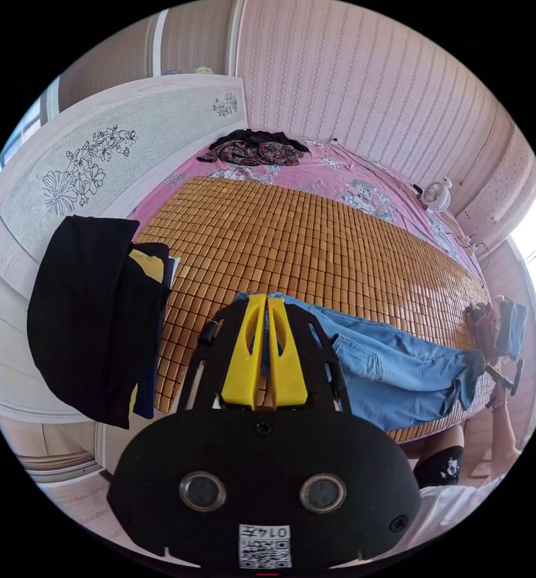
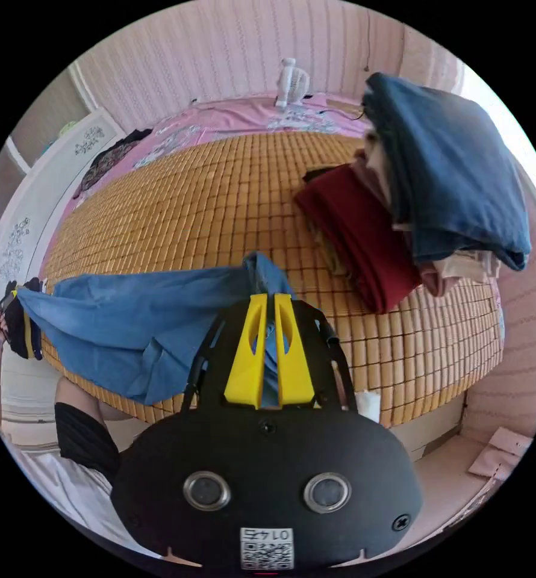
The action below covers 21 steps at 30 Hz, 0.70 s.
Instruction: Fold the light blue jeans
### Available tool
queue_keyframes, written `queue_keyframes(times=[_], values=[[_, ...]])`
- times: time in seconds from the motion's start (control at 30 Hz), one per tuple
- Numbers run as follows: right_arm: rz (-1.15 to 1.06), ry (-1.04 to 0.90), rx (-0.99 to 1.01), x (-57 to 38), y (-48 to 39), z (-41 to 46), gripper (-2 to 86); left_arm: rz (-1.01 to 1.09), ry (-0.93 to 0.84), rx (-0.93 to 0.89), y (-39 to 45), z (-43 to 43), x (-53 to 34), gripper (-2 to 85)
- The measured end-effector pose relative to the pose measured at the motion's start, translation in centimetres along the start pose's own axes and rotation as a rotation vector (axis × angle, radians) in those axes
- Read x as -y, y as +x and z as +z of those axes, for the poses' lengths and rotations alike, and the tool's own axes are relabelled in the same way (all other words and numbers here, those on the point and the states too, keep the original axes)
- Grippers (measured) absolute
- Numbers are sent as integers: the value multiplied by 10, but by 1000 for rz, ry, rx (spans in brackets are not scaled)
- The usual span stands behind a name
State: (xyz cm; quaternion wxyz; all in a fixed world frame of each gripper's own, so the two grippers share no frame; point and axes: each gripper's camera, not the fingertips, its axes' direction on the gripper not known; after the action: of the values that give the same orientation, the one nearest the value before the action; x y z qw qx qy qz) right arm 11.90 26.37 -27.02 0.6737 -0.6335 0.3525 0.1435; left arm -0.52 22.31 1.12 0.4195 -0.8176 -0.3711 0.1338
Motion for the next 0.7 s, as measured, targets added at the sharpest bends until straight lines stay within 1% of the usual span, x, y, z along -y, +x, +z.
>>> queue_keyframes(times=[0.07,0.17,0.3,0.43,0.5,0.53,0.57,0.6,0.63,0.7], values=[[62,32,-99,17,36,-27,27,10,3,3,-1,2,1,-10],[64,48,-198,23,50,-47,45,17,-3,23,-3,8,0,-10],[-25,55,-116,7,29,-36,61,-4,0,16,-8,15,-5,-10],[-56,-107,24,-10,1,28,81,-12,-22,24,-10,27,-9,-10],[-62,-165,2,-18,-7,53,80,-4,-27,28,-9,30,-9,-10],[-69,-200,-32,-22,-10,66,66,0,-27,29,-9,32,-9,-10],[-60,-153,-57,-25,-10,62,42,1,-27,28,-8,34,-9,-10],[-51,-161,-56,-24,-8,62,34,1,-24,26,-8,34,-8,-10],[-36,-178,-19,-21,-4,59,17,-3,-13,17,-8,34,-7,-10],[-21,-119,14,-20,5,38,7,-20,22,-9,-10,28,-6,-10]])
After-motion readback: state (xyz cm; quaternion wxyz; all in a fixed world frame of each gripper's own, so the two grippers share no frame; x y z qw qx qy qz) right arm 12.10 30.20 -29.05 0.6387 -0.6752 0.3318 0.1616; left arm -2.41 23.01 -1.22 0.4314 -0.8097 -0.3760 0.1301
